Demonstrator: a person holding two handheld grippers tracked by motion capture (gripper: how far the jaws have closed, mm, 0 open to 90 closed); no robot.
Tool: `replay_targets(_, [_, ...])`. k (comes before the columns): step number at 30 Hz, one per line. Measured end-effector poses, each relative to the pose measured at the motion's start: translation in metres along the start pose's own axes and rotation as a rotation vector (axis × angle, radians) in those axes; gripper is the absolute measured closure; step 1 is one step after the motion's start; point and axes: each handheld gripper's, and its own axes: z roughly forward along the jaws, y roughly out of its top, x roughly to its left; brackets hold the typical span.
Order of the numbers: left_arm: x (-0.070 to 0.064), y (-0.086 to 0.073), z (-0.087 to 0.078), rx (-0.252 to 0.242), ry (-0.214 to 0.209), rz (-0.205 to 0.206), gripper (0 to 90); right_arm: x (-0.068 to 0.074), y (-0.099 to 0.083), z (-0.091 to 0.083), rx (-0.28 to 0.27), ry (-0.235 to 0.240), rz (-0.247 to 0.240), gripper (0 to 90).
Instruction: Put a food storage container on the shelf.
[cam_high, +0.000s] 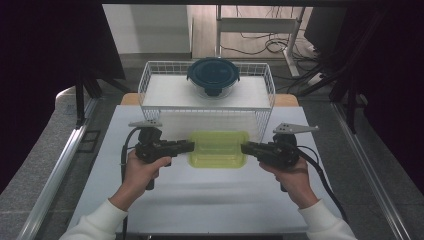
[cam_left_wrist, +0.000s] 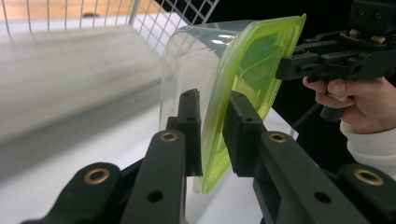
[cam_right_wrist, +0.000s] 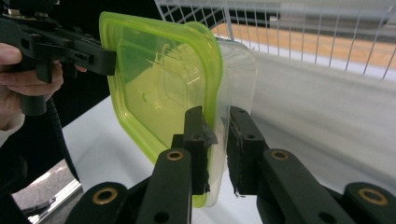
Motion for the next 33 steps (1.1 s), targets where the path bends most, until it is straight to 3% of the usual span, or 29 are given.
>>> replay_targets(10, [0.0,0.04,-0.011,-0.029,-0.015,0.029,77.6,-0.003,0.041,-0.005,-0.048,0.005,-0.031,78.5])
replay_targets(20, [0.006,0.083,-0.018,-0.046,-0.031,0.037,77.5,-0.011,0.084,-0.007,-0.07,0.013,-0.022,78.8])
replay_targets(23, [0.009,0.096,-0.018,-0.031,-0.037,0.045,77.4,-0.014,0.097,-0.007,-0.076,0.012,-0.021,79.0])
replay_targets(33, [0.025,0.127,-0.016,-0.04,-0.07,0.004,77.6,-0.025,0.131,-0.003,-0.076,0.013,-0.005,79.0])
